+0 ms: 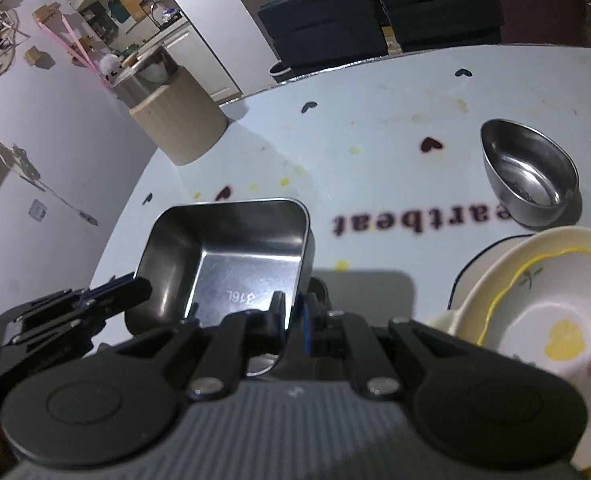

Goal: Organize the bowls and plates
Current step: 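Lift and carry the second steel tray with both grippers toward the plate stack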

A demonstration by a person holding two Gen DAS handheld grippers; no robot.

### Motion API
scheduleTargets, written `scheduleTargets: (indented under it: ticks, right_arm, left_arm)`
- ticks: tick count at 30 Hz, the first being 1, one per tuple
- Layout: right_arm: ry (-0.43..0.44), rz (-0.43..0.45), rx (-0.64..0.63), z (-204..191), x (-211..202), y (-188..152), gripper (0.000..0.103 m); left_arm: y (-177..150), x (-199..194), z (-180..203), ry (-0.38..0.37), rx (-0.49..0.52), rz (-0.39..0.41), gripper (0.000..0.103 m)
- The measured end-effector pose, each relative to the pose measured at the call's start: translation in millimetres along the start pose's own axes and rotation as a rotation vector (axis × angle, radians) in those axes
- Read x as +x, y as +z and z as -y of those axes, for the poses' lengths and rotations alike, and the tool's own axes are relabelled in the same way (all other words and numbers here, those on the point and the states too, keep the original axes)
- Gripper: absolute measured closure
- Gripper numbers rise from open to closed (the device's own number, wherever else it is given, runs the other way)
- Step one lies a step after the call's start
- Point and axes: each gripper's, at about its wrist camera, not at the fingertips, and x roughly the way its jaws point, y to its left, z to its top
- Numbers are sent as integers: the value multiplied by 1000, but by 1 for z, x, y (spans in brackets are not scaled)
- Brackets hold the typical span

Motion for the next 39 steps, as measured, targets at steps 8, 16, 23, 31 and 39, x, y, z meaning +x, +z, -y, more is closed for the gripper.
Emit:
scheduleTargets:
  ticks: [8,16,23,31,39]
  right_arm:
    - [-30,-60,-15,-3,18,-7,94]
    - [-78,-100,-23,-6,33,-10,97]
    - [-89,-105,-27,-9,37,-11,97]
    - [-89,-120,-13,-5,44,-13,96]
    - [-101,-131,-8,-2,47,-13,96]
  left_arm:
    - [-10,2,0,-4,12,-41,95]
    - [-15,5,3,-11,36,-66,94]
    - [-17,8,3,-5,40,-85,94]
    - [-24,20,1,18,57,-141,94]
    - [-28,28,-4,48,76,-170,96]
